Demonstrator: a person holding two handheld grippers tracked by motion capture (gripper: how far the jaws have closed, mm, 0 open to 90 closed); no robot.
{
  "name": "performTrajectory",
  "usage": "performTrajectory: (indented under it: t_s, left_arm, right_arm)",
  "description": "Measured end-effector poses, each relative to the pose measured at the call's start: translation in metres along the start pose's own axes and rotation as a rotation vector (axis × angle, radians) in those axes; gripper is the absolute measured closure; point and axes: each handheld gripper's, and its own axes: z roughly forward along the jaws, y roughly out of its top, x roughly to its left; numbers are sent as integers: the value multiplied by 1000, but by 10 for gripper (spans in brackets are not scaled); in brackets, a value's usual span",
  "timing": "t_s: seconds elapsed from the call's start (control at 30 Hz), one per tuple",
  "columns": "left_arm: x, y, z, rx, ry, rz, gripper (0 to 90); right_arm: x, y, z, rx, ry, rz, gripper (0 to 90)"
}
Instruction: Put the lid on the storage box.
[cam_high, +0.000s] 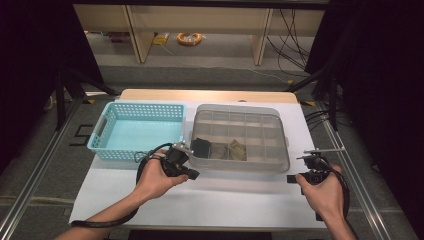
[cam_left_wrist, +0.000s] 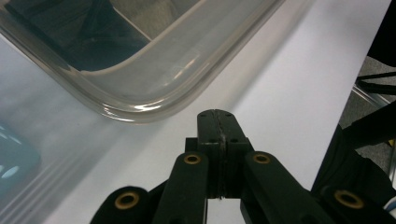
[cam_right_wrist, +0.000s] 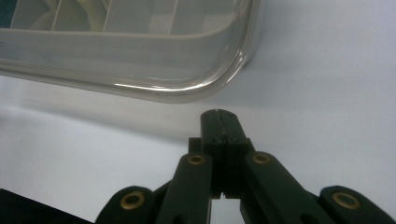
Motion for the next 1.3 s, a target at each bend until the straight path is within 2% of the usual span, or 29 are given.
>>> performTrajectory:
  t_s: [0.03, 0.1, 0.13, 0.17, 0.23, 0.27, 0.3, 0.37, 0.47, 0.5, 0.53, 0.57, 0.63, 0.67, 0.7, 0.77, 0.83, 0.87, 0.93, 0.97, 1.0, 1.03, 1.07, 1.1, 1.2, 1.27, 1.3]
  left_arm:
    - [1, 0, 1, 3, 2, -3, 891]
    - [2, 1, 2, 1, 5, -7, 891]
    - [3, 1, 1, 4, 5, -2, 891]
    - [3, 2, 3, -12, 5, -19, 891]
    - [4, 2, 3, 0, 3, -14, 891]
    - [4, 3, 3, -5, 4, -20, 891]
    - [4, 3, 4, -11, 5, -28, 891]
    - [6, 3, 4, -10, 5, -26, 890]
    - [7, 3, 3, -4, 12, -16, 890]
    - [8, 4, 3, -4, 12, -17, 890]
    - [8, 4, 3, -9, 15, -20, 890]
    - [9, 5, 3, -7, 15, -23, 890]
    - [9, 6, 4, -9, 18, -30, 890]
    - [11, 7, 3, 0, 19, -16, 890]
    - [11, 7, 4, -10, 19, -31, 890]
    - [13, 9, 5, -10, 22, -34, 889]
    - [14, 12, 5, -10, 26, -32, 889]
    - [15, 13, 5, -13, 28, -35, 889]
    - [17, 17, 4, -17, 33, -41, 889]
    - [18, 18, 3, -18, 37, -42, 888]
    - [19, 19, 3, -26, 41, -50, 888]
    - [20, 21, 2, -25, 49, -44, 888]
    - [21, 22, 2, -25, 51, -45, 888]
    - [22, 24, 2, -26, 53, -50, 888]
    - [24, 26, 3, -20, 59, -47, 889]
    - [25, 26, 3, -23, 51, -58, 889]
    - [25, 27, 3, -13, 55, -48, 890]
  right_arm:
    - [0, 0, 0, -6, -15, -19, 900]
    - [3, 0, 3, -20, -18, 20, 900]
    - [-2, 2, 4, -22, -19, -49, 900]
    - [-1, 3, 3, -13, -12, -44, 900]
    - [0, 4, 4, -18, -22, -61, 900]
    - [1, 5, 4, -23, -24, -51, 900]
    - [0, 6, 3, -13, -20, -72, 900]
    - [3, 7, 5, -15, -32, -51, 900]
    - [5, 8, 5, 0, -19, -53, 900]
    - [7, 8, 6, -3, -38, -31, 900]
    - [14, 8, 6, 9, -40, 49, 900]
    - [5, 9, 7, -8, -29, -72, 900]
    - [7, 12, 6, 4, -30, -51, 900]
    - [10, 11, 7, 5, -36, -9, 900]
    - [6, 13, 8, -3, -35, -65, 900]
    - [6, 15, 9, -8, -40, -62, 900]
    - [9, 18, 9, 4, -38, -12, 900]
    - [7, 20, 9, -7, -46, -44, 900]
    - [8, 22, 8, -9, -38, -26, 900]
    - [11, 25, 9, 1, -44, 0, 900]
    - [12, 26, 10, -14, -46, 15, 900]
    - [11, 28, 9, 0, -41, -8, 900]
    - [9, 31, 10, -14, -68, -58, 900]
    - [10, 32, 10, -19, -72, -39, 900]
    - [9, 35, 11, -15, -51, -68, 900]
    - [12, 36, 12, -25, -62, -33, 900]
    - [14, 36, 12, -12, -72, -3, 900]
